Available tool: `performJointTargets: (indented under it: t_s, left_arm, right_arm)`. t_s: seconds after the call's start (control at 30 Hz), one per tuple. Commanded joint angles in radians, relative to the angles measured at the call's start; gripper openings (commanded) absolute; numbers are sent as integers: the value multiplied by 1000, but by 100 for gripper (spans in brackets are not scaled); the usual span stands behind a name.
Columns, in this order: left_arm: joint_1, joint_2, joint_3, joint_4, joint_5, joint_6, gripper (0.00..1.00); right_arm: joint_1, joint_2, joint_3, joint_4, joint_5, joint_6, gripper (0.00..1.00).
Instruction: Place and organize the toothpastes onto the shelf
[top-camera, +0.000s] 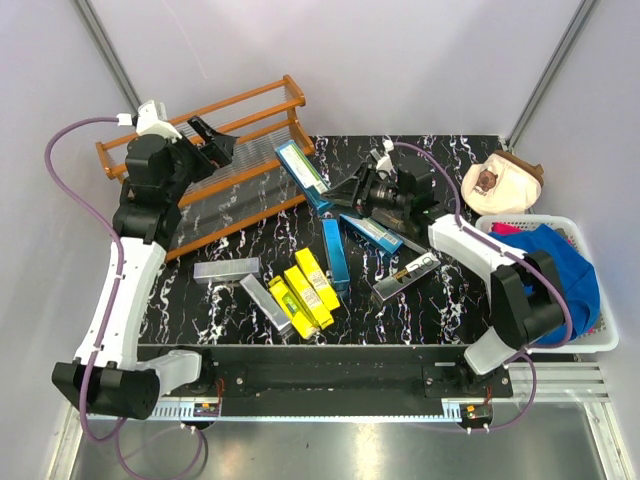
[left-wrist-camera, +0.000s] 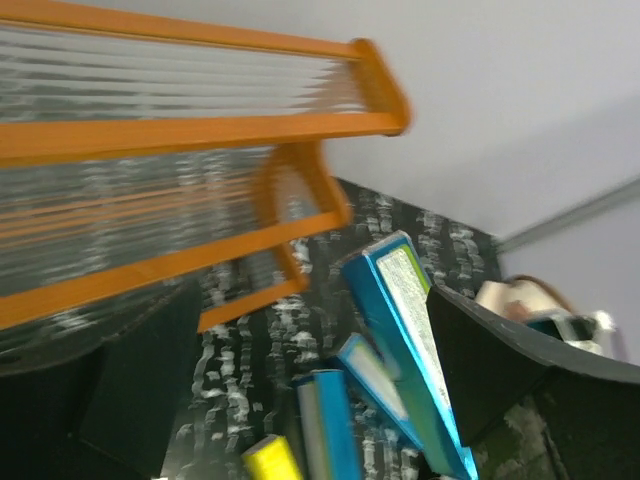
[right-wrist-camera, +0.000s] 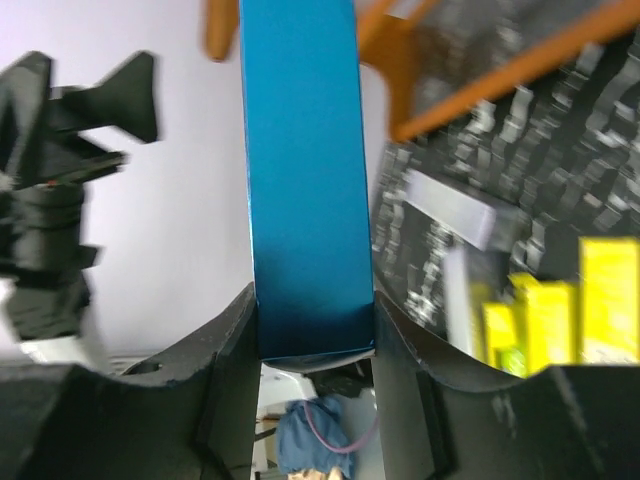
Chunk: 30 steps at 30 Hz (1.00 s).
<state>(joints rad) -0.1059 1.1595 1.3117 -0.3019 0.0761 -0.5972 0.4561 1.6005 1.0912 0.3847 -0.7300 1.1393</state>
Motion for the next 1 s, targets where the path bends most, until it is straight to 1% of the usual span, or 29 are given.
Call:
performJointTargets:
  t_s: [0.0, 0.07, 0.13, 0.2, 0.33, 0.43, 0.53, 0.6, 0.73, 0.8, 0.83, 0.97]
  left_arm:
    - [-3, 3, 95, -237, -192, 128, 99]
    - [-18, 34, 127, -296, -245, 146, 99]
    - [-34, 58, 162, -344, -269, 160, 99]
    - [-52, 65, 162, -347, -282, 172, 99]
    - [-58, 74, 150, -345, -276, 178, 99]
    - [-58, 78, 139, -342, -271, 191, 99]
    - [-58, 74, 121, -333, -265, 195, 99]
    - [-58, 74, 106, -332, -262, 191, 99]
    - [-58, 51, 77, -324, -259, 189, 99]
    - [-58, 42, 64, -321, -262, 191, 99]
    - [-58, 34, 57, -318, -263, 192, 99]
    - [-58, 14, 34, -315, -266, 197, 99]
  right_arm:
    - [-4, -100, 25, -251, 38, -244, 22]
    - [-11, -91, 50, -315, 49, -277, 22]
    - [-17, -74, 58, -320, 32, -280, 22]
    - [-19, -42, 82, -320, 18, -286, 22]
    - [-22, 10, 140, -320, 0, -296, 22]
    - [-22, 77, 209, -316, -26, -286, 22]
    - [-23, 162, 323, -305, -58, -257, 22]
    - [-23, 225, 369, -291, -65, -239, 22]
    - [-31, 337, 536, -291, -77, -208, 22]
    - [-34, 412, 594, -291, -85, -179, 22]
    - [-36, 439, 655, -291, -88, -168, 22]
    - [-48, 597, 803, -290, -98, -116, 22]
